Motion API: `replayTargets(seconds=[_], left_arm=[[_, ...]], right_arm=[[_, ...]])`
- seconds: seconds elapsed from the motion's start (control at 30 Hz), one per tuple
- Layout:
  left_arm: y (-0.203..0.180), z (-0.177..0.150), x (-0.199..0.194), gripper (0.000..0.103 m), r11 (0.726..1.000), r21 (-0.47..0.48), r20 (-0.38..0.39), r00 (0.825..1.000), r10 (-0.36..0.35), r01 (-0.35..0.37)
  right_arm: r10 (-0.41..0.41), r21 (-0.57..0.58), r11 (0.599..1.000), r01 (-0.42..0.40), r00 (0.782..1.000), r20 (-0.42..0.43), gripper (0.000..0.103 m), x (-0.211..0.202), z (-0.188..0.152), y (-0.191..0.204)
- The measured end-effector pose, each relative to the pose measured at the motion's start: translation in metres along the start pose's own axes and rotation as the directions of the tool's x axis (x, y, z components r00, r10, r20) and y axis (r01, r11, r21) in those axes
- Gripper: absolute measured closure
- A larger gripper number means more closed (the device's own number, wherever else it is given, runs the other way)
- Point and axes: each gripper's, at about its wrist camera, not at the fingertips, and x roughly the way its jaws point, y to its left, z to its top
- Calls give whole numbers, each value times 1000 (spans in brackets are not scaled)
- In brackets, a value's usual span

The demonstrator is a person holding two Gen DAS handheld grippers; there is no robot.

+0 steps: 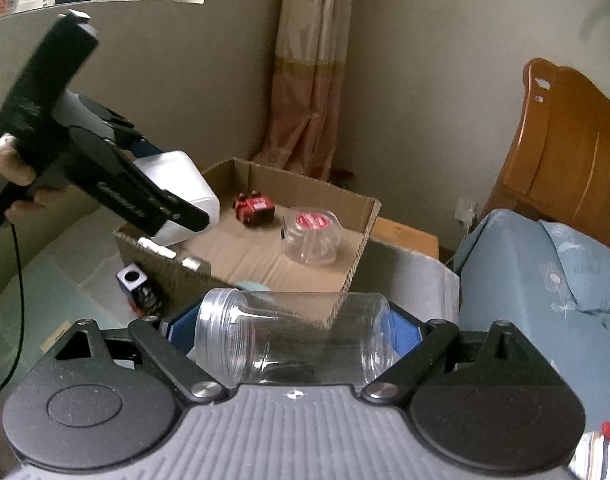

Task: Organize rigid objects
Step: 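Lift and carry the white container and clear jar toward the cardboard box, then lower the white container with the left gripper and open it while the right releases the jar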

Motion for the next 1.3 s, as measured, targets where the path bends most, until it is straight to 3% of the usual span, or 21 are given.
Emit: replayTargets(seconds=[0.23,0.37,0.47,0.8,1.0,1.3], left_arm=[[22,6,28,20,998,-47,-11,999,33,-33],[33,0,44,11,995,-76,-21,998,63,-64],[37,-9,44,10,994,-86,-24,997,69,-71],[31,-43,-9,3,989,-113,28,995,100,-96],[34,-66,-39,2,975,-159,62,984,170,-158],[43,-96,-59,1,950,-263,90,976,199,-170]], right_arm=[[-10,-19,1000,10,1000,-3,9,15,15,1],[-13,-15,1000,13,1000,-8,9,25,21,0],[-9,-7,1000,9,1000,-11,9,32,27,0],[-10,33,999,11,999,-39,9,64,54,0],[15,78,997,-8,996,-90,9,90,69,0],[1,94,995,13,989,-145,9,129,80,9]])
